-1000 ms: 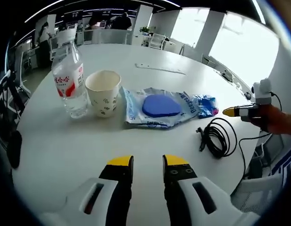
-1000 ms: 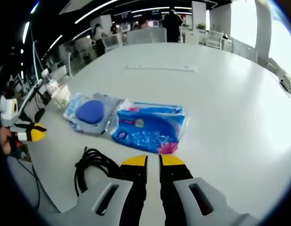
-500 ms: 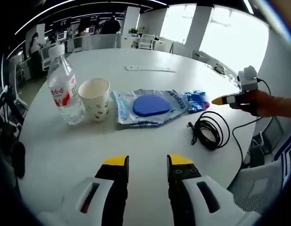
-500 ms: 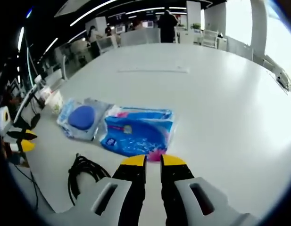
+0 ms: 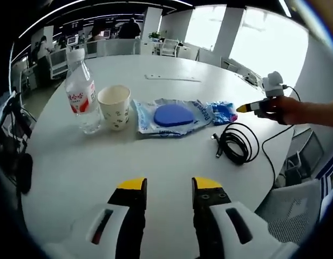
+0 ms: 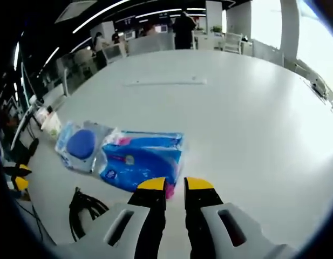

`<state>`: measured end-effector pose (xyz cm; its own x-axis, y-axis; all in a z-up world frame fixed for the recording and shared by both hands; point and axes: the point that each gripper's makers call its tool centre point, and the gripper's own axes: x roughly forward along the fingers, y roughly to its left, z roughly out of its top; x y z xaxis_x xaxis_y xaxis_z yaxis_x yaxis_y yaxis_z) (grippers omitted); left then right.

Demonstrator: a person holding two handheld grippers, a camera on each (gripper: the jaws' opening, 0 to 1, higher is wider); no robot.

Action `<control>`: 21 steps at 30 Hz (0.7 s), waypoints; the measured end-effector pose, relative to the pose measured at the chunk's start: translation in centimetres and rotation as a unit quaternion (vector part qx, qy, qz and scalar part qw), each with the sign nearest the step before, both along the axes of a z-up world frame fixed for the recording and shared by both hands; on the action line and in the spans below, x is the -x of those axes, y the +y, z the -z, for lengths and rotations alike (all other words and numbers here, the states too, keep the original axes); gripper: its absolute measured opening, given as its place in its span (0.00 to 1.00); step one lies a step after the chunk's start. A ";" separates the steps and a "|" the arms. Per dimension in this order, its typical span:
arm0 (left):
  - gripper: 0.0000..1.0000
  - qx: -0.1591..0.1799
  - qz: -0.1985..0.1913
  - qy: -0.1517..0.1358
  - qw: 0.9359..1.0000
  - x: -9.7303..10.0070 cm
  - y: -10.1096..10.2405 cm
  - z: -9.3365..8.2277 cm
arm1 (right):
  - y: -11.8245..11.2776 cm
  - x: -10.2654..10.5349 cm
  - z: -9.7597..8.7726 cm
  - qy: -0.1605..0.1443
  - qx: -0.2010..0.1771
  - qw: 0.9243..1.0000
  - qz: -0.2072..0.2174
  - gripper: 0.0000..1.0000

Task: Arrange the tabletop items into an orderly group along one side of the table until the central work area is clear of visible clutter.

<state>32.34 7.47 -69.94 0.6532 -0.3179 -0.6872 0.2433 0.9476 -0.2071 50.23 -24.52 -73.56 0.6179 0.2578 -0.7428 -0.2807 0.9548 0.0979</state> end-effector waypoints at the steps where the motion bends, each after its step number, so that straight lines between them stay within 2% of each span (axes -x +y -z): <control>1: 0.32 -0.001 -0.001 0.000 1.000 0.2 0.1 -0.1 | -0.1 -0.1 0.1 0.001 -0.003 1.000 0.004 0.10; 6: 0.32 -0.003 -0.008 0.002 1.000 0.9 0.5 -0.2 | -0.1 -0.7 0.6 0.004 -0.011 1.000 0.014 0.09; 12: 0.32 -0.003 -0.016 0.009 1.000 1.4 0.8 0.1 | 0.3 -0.6 0.4 0.004 -0.012 1.000 0.016 0.02; 21: 0.31 -0.001 -0.020 0.012 1.000 1.1 0.6 0.1 | 0.0 -0.4 0.0 0.003 -0.018 0.999 0.033 0.00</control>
